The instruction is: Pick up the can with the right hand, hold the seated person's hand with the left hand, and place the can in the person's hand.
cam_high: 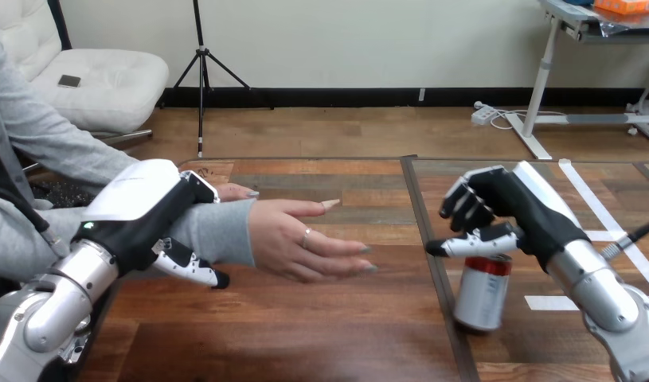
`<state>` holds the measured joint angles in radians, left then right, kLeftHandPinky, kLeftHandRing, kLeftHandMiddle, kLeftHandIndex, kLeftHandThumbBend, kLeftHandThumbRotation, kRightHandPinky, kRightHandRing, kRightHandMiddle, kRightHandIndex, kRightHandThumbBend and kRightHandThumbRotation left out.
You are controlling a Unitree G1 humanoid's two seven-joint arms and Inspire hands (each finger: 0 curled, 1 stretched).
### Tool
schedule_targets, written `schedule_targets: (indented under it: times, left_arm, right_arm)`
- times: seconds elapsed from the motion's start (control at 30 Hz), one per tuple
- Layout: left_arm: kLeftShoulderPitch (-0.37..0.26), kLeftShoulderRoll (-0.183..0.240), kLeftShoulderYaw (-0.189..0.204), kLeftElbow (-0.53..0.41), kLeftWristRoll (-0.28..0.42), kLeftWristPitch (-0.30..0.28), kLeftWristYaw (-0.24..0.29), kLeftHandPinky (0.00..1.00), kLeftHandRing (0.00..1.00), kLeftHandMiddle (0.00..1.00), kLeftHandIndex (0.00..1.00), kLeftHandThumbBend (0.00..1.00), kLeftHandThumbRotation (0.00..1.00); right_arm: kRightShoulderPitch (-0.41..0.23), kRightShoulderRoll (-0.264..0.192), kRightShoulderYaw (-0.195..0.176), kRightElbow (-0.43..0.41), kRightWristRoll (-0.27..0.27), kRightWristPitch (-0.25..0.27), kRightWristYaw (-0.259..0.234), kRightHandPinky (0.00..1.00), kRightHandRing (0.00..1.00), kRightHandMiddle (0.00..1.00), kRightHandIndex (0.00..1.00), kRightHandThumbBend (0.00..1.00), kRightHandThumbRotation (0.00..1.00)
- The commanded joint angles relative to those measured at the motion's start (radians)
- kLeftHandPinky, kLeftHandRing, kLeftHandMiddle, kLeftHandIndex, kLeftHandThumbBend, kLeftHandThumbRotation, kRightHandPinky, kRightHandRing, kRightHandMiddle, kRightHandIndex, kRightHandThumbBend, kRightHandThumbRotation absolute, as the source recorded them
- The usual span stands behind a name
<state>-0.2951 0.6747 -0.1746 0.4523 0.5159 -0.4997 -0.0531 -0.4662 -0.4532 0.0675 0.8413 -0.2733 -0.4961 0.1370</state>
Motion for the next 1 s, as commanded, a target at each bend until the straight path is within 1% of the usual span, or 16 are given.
schedule_targets:
  times: [0.0, 0.17, 0.3, 0.43, 0.57, 0.97]
  left_arm:
    - [-0.103, -0.036, 0.035, -0.103, -0.053, -0.031, 0.011, 0.13, 0.18, 0.25, 0.25, 0.92, 0.0]
    - [-0.1, -0.04, 0.037, -0.107, -0.058, -0.02, -0.004, 0.14, 0.18, 0.25, 0.25, 0.92, 0.0]
    - [-0.1, -0.042, 0.037, -0.108, -0.057, -0.019, -0.007, 0.14, 0.18, 0.25, 0.25, 0.91, 0.0]
    - [-0.099, -0.043, 0.037, -0.112, -0.06, -0.014, -0.011, 0.14, 0.18, 0.25, 0.25, 0.91, 0.0]
    - [-0.098, -0.043, 0.036, -0.113, -0.063, -0.012, -0.014, 0.14, 0.18, 0.25, 0.25, 0.9, 0.0]
    - [-0.094, -0.043, 0.039, -0.12, -0.069, -0.009, -0.022, 0.14, 0.18, 0.25, 0.25, 0.88, 0.0]
  right_arm:
    - [-0.112, 0.009, -0.006, -0.029, 0.015, -0.03, -0.009, 0.32, 0.34, 0.4, 0.42, 0.85, 0.0]
    - [-0.119, 0.012, 0.001, -0.023, 0.006, -0.032, -0.015, 0.32, 0.35, 0.4, 0.42, 0.84, 0.0]
    - [-0.122, 0.017, 0.007, -0.031, -0.002, -0.018, -0.019, 0.33, 0.36, 0.41, 0.42, 0.84, 0.0]
    - [-0.125, 0.02, 0.011, -0.033, -0.006, -0.015, -0.021, 0.33, 0.36, 0.41, 0.42, 0.84, 0.0]
    - [-0.129, 0.021, 0.014, -0.031, -0.007, -0.022, -0.019, 0.33, 0.37, 0.41, 0.42, 0.84, 0.0]
    - [-0.133, 0.027, 0.018, -0.035, -0.005, -0.016, -0.014, 0.33, 0.37, 0.41, 0.42, 0.84, 0.0]
